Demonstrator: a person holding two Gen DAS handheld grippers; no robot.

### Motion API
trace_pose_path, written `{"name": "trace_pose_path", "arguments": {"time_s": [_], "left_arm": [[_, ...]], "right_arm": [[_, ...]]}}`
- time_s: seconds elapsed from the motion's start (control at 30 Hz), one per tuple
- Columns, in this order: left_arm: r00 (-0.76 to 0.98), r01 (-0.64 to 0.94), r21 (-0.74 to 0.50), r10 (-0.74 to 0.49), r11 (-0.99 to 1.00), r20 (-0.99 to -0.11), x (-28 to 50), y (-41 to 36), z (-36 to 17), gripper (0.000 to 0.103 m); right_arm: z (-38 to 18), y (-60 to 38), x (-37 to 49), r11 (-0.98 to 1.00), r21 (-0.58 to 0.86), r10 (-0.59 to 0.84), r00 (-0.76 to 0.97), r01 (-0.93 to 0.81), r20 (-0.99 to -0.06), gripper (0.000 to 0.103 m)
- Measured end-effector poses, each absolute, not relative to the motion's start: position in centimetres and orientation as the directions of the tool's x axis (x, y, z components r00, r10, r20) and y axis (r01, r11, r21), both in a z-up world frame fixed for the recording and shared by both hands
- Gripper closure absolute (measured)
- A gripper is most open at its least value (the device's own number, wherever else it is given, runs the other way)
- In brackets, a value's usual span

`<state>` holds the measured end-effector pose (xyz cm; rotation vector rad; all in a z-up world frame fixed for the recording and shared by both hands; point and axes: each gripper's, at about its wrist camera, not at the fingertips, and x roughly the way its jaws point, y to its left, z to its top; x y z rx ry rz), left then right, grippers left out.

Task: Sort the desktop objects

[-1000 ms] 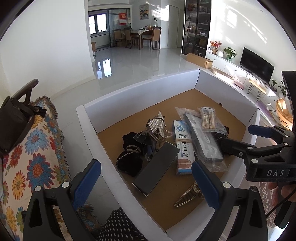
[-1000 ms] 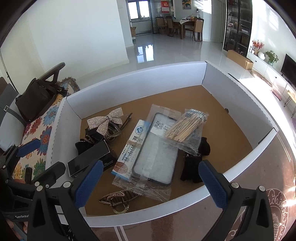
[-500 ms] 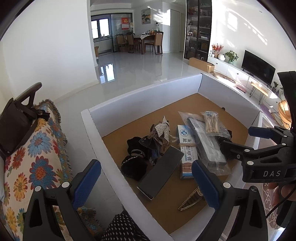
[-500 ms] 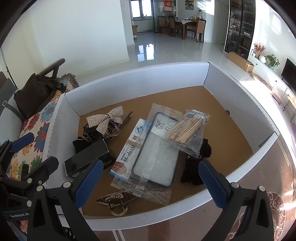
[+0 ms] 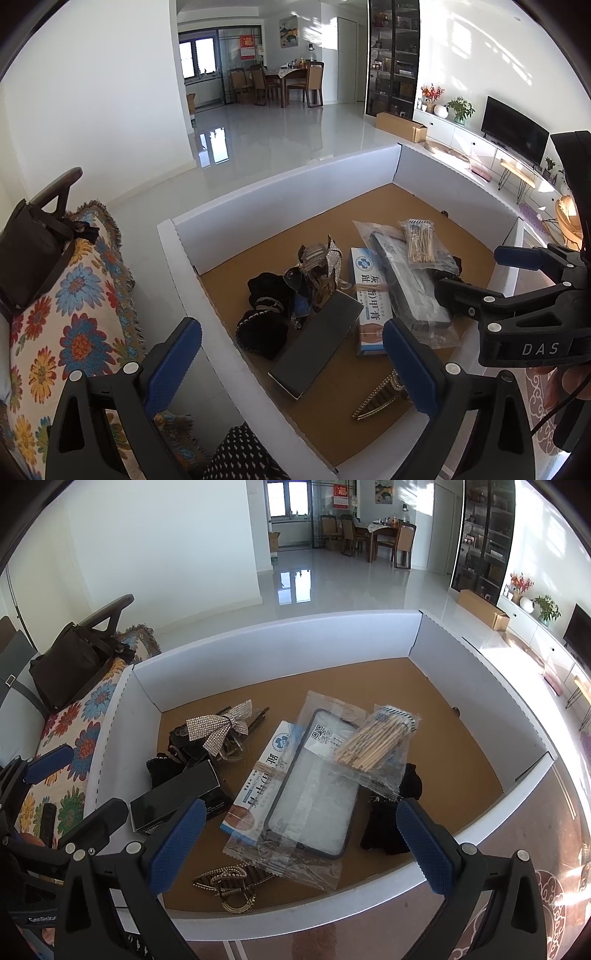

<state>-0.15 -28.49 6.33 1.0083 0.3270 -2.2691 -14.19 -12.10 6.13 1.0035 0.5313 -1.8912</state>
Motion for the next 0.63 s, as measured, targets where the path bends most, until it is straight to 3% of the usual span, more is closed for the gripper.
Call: {"name": "trace_pose_path", "arguments": {"time_s": [0.4,0.63], "left_arm": [[-0.523,0.641,-0.004,-0.433,-0.768,-0.734,-0.3,-29.0,6.9,0.003],[-0.526,0.69,0.009,-0.509,-0.724,-0.681,0.2,-28.9,8.1,0.0]], "right_arm": [[6.2,-12.5,-14.0,-0.49,0.013,-0.514,-0.277,0.872,-0.812,0.0],[6.1,-13.1,-13.8,-0.476,-0.004,-0.519,-0.285,0.879,-0.806,0.0]]}}
